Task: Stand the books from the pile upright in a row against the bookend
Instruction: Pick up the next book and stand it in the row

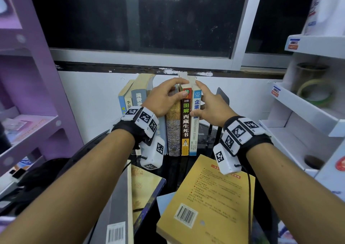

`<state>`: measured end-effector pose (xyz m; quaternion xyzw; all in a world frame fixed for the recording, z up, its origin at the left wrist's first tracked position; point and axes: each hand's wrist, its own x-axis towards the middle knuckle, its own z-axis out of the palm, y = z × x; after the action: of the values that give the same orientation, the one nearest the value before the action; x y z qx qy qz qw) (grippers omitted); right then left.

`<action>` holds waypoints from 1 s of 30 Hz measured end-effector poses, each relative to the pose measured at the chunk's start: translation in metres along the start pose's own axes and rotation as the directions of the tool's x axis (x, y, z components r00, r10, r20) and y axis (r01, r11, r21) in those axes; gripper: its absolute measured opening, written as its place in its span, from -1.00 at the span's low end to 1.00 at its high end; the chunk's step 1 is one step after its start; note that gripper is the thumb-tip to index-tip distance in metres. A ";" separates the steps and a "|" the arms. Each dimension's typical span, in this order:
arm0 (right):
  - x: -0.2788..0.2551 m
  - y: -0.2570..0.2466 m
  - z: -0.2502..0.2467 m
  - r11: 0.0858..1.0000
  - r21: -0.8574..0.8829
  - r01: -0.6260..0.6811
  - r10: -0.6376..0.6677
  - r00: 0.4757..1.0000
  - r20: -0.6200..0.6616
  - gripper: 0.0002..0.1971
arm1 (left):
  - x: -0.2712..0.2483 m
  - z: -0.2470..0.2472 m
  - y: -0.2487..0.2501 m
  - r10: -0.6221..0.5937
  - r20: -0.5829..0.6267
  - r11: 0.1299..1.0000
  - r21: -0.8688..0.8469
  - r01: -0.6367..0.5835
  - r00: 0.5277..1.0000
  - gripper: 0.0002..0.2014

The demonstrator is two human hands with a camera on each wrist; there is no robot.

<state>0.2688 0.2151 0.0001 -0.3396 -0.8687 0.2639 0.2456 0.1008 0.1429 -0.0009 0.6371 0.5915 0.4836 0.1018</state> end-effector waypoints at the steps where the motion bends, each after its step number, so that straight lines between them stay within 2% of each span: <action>1: 0.000 -0.001 0.000 1.000 -0.008 -0.007 0.007 1.000 -0.002 -0.01 | 0.000 0.000 0.001 -0.009 0.001 1.000 0.001 0.009 1.000 -0.66; 7: -0.003 -0.005 0.002 0.999 0.019 -0.036 0.037 0.998 -0.041 -0.05 | -0.004 0.003 0.005 -0.044 0.002 0.999 0.002 0.044 0.999 -0.67; 14: -0.009 -0.010 0.002 0.999 0.021 -0.045 0.047 0.994 -0.095 -0.20 | -0.014 0.002 0.020 -0.096 -0.008 0.994 -0.044 0.095 0.995 -0.67; 19: -0.025 -0.018 -0.003 0.996 0.067 -0.062 0.068 0.994 -0.089 -0.25 | -0.036 -0.004 0.032 -0.051 -0.007 0.997 -0.052 0.051 0.999 -0.64; 24: -0.048 -0.031 -0.005 0.996 0.060 -0.071 0.077 0.991 -0.108 -0.34 | -0.059 -0.012 0.036 -0.033 -0.039 0.998 -0.046 0.031 0.999 -0.69; 30: -0.076 -0.051 -0.001 0.994 0.031 -0.108 0.111 0.988 -0.111 -0.36 | -0.090 -0.029 0.035 -0.140 -0.042 0.990 -0.032 0.139 0.989 -0.71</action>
<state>0.2953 0.1290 0.0139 -0.3980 -0.8301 0.2683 0.2836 0.1179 0.0440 -0.0061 0.5818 0.6294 0.4980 0.1316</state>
